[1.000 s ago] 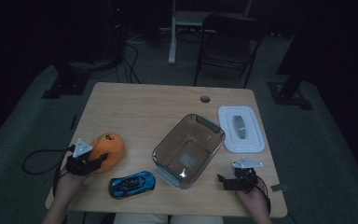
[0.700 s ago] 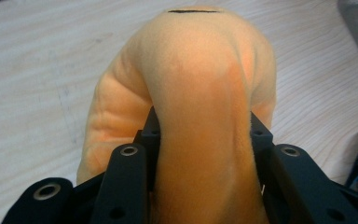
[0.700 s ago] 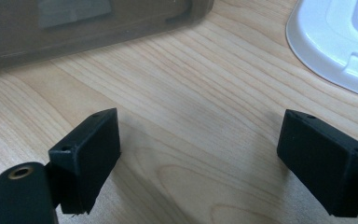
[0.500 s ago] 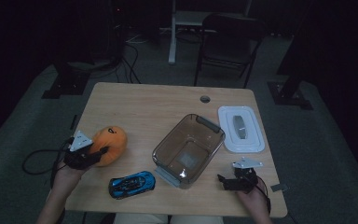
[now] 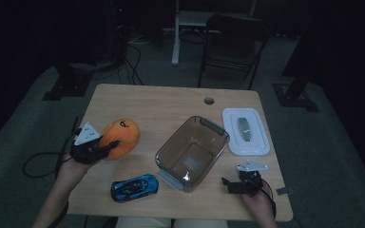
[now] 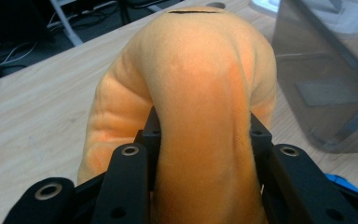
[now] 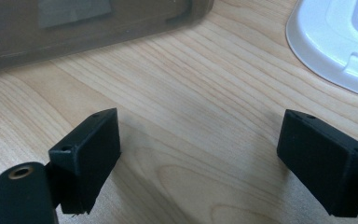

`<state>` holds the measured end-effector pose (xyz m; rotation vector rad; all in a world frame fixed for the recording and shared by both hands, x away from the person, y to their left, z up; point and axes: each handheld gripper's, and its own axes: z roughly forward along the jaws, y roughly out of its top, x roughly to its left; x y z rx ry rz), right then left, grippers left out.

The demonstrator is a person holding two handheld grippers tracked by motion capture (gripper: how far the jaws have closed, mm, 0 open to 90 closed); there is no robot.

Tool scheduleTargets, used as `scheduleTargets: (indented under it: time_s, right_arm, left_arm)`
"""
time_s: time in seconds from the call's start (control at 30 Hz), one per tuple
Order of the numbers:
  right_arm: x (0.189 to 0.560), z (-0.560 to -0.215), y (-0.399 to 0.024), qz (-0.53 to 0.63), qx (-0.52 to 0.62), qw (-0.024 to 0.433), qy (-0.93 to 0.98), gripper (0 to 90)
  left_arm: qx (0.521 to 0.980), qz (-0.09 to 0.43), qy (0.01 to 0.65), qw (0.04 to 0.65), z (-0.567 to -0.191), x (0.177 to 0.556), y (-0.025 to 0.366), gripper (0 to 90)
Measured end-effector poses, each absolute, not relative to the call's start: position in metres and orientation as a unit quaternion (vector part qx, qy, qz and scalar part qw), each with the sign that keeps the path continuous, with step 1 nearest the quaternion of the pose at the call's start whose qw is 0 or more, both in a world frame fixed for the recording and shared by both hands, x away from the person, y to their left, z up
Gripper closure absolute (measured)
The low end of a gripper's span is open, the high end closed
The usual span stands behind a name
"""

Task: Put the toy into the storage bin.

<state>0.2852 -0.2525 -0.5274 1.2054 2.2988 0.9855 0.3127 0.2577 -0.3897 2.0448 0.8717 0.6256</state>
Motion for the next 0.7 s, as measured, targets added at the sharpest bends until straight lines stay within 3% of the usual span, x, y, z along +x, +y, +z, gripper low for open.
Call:
scheduleTargets:
  time_s: [0.7]
  right_arm:
    - [0.285, -0.527, -0.252, 0.349, 0.427, 0.182, 0.814, 12.9]
  left_arm:
    - [0.838, 0.231, 0.247, 0.429, -0.340, 0.343, 0.183, 64.6]
